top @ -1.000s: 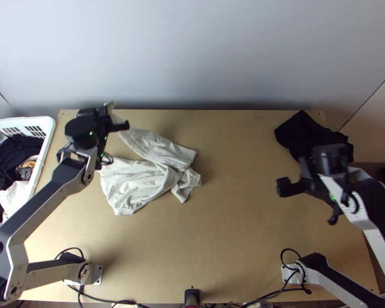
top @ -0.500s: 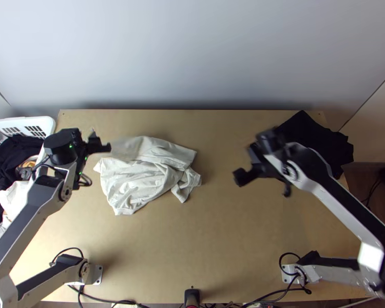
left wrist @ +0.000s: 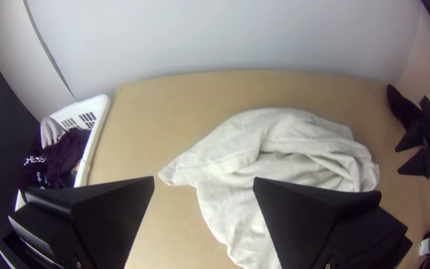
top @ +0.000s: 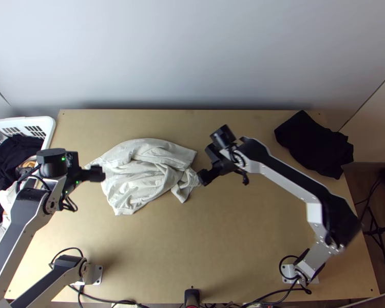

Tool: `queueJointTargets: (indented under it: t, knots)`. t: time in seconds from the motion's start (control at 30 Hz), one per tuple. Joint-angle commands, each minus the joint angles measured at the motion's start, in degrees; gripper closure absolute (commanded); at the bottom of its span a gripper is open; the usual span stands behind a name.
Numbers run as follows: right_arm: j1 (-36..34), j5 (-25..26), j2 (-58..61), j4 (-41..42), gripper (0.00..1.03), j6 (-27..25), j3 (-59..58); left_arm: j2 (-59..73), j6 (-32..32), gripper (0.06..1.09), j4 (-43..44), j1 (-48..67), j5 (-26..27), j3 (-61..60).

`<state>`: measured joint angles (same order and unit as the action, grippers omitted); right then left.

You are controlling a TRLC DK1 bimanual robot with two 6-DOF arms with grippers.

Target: Fold the t-shirt

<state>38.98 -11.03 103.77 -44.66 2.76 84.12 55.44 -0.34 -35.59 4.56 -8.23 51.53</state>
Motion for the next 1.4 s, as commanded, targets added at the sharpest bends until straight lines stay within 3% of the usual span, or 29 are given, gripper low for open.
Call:
queueJointTargets:
  t: [0.0, 0.13, 0.23, 0.4, 0.53, 0.6, 0.73, 1.37]
  knots:
    - [1.1, -2.4, 8.1, 1.7, 0.07, 0.1, 3.1, -1.7, 3.5, 0.12, -7.0, -1.0, 2.3, -1.9]
    - [1.0, -2.5, 10.8, 2.1, 0.07, -0.3, 5.1, -2.7, 3.8, 0.12, -8.1, -1.1, 2.3, -2.9]
    - [0.8, -2.5, 12.4, 2.7, 0.16, -0.5, 6.3, -3.1, 3.9, 0.12, -8.6, -1.0, 2.3, -3.7]
    - [0.7, -2.6, 14.2, 2.7, 0.17, -0.7, 7.2, -3.5, 4.7, 0.12, -9.1, -1.0, 2.4, -4.2]
    - [0.5, -4.0, 14.4, 3.4, 0.66, -1.5, 7.6, -3.6, 5.0, 0.12, -9.2, -0.9, 2.4, -4.9]
    - [0.5, -4.1, 14.4, 3.4, 0.84, -2.6, 7.7, -3.5, 5.2, 0.12, -9.1, -0.7, 2.4, -5.4]
    - [0.3, -4.1, 13.8, 3.2, 0.98, -3.2, 7.6, -2.1, 5.3, 0.12, -8.6, -0.2, 2.4, -6.8]
    - [-6.7, -4.4, -3.6, -2.0, 1.00, -2.7, 6.6, 3.2, 6.8, 0.12, -4.0, 3.2, 2.3, -11.7]
